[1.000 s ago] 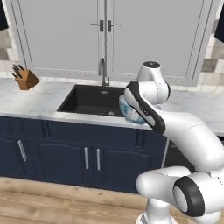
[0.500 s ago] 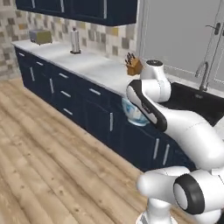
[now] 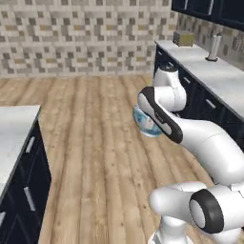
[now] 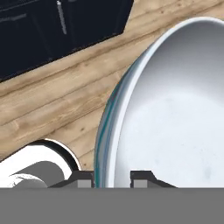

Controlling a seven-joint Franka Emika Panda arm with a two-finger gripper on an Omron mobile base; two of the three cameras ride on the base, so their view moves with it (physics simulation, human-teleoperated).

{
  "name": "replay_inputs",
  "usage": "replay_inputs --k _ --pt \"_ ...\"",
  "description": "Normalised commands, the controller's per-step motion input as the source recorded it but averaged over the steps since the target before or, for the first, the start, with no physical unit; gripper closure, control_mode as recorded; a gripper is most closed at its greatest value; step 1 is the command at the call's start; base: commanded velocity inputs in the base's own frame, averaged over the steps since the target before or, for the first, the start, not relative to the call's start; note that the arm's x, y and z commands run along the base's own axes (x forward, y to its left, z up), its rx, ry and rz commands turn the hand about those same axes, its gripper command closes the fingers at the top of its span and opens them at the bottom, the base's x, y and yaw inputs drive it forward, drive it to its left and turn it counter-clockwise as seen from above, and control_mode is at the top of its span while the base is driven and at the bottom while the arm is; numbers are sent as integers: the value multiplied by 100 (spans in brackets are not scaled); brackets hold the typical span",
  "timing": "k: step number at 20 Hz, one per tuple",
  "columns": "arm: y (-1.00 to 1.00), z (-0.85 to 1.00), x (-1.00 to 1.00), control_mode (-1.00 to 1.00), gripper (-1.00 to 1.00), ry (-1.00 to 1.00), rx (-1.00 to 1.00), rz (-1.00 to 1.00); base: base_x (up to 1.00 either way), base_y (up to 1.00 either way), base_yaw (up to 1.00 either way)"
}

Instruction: Clear the mugs and bowl far away from the sink.

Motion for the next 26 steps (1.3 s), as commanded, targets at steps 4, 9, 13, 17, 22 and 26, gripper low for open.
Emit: replay_inputs --k 4,9,13,17,22,26 --pt "0 0 0 100 100 0 0 0 -4 0 100" --pt "0 0 0 100 100 0 0 0 -1 0 100" --pt "0 0 0 100 100 0 0 0 3 0 95" --pt "0 0 0 100 100 0 0 0 28 -15 77" --pt "0 0 0 100 100 0 0 0 49 -26 54" --pt "0 0 0 100 100 0 0 0 75 -40 20"
